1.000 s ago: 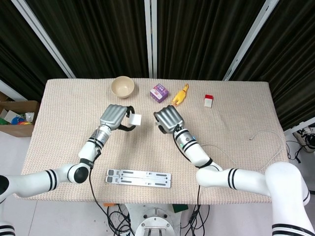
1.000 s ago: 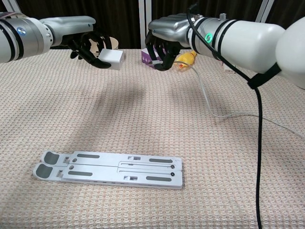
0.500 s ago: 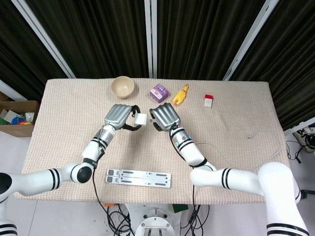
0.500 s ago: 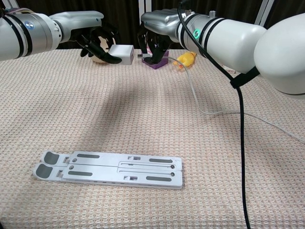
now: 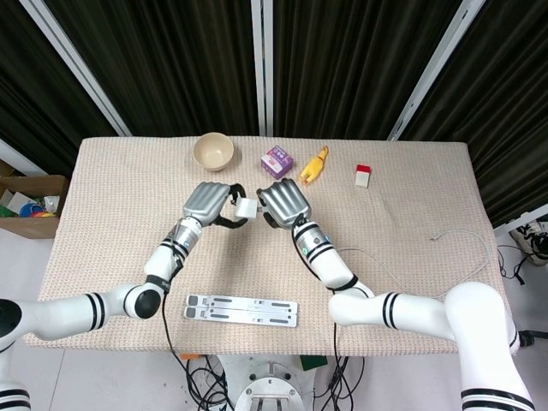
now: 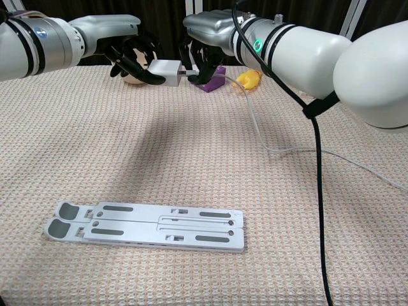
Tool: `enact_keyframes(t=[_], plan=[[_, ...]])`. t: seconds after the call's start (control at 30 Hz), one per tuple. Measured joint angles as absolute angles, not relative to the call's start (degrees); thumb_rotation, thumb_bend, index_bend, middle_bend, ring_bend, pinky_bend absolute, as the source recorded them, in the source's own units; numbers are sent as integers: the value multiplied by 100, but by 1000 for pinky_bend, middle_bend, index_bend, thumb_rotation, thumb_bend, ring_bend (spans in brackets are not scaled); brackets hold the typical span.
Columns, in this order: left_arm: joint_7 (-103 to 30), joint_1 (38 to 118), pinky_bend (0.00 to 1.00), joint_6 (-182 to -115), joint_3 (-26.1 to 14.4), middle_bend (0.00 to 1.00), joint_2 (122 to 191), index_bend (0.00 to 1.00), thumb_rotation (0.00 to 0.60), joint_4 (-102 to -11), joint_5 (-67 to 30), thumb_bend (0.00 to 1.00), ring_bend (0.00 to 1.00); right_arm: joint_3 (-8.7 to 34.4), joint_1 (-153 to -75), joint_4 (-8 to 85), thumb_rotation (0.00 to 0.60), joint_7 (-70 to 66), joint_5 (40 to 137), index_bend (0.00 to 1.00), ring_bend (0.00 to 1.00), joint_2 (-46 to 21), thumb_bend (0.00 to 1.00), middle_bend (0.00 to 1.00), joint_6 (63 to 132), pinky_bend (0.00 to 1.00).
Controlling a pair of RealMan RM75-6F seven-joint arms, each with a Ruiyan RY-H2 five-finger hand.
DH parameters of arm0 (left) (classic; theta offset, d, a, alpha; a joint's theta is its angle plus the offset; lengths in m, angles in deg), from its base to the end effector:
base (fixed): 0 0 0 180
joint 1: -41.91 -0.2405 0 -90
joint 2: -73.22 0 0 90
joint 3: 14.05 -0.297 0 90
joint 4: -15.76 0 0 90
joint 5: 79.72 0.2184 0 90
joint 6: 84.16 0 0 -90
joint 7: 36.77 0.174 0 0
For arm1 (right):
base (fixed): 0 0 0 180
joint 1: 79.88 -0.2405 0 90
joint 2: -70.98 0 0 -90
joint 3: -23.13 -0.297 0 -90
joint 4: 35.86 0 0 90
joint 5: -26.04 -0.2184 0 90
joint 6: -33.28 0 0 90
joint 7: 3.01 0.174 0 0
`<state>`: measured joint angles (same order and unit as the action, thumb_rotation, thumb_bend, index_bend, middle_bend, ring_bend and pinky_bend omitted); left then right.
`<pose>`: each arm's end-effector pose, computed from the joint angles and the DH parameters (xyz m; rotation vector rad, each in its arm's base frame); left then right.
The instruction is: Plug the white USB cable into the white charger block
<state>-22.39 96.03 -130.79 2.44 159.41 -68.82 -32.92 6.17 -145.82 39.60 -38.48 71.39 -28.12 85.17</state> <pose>-0.1069 0.4576 -0.0198 -1.8062 -1.1980 -1.0127 -0.0112 -0.4620 -0.0811 1.9613 -0.7352 0.9538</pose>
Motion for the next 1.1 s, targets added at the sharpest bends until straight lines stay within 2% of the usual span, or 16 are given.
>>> enact_keyframes(t=[0.53,1.1], plan=[[-2104,9710,725,-13235,133,452,15993,514,477,-6839,-3336,220,701,565,-14670,3919,600,-3915,6897,741,505,-2883,726,655,8460,510],[-2132,9678,725,-13442,14,451,16140,514,480,-6679,-2801,222,691,541,-14725,3893,600,-3812,6686,743,505,-2880,725,651,8353,511]])
